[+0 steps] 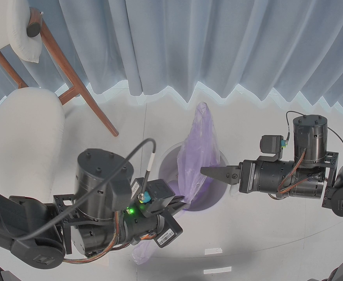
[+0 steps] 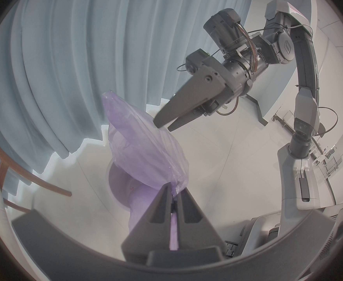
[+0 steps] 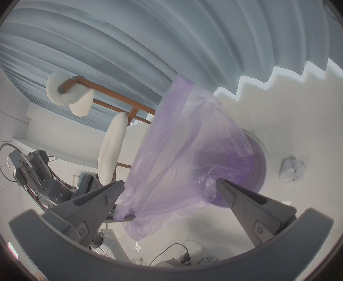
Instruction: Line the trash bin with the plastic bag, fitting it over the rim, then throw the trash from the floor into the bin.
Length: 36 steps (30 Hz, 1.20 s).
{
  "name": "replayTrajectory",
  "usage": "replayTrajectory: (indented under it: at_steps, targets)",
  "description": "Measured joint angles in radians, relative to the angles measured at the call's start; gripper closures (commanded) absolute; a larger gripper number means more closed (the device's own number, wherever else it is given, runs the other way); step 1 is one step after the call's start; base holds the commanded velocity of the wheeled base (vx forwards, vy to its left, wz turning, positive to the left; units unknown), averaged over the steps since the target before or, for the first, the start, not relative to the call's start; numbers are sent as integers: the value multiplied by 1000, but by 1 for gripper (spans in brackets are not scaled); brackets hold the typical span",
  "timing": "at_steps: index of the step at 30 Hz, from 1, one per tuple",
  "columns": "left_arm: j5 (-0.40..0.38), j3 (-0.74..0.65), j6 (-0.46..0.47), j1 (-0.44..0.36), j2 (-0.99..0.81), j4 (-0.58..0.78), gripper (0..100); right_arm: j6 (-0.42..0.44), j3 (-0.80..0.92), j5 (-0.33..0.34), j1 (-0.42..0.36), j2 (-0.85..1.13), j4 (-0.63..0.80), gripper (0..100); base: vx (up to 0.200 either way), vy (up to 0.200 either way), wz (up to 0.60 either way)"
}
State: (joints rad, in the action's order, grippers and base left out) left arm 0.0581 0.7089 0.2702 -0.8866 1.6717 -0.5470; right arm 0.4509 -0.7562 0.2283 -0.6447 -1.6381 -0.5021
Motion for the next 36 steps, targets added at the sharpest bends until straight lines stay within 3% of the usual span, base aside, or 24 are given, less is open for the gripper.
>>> replayTrajectory:
  at_steps: [16,25,36]
  targets:
    - [0,-8,0,-1,7,-9,100,-2,-53,-3,4,-58,-22,0,0,0,0]
    - [1,-12,-2,0,10,-12,100,-9,-57,-52,7,-95,-24,0,0,0,0]
    - [20,-10,-26,0,12,-13,100,-42,33,-54,35,-97,-152,0,0,0,0]
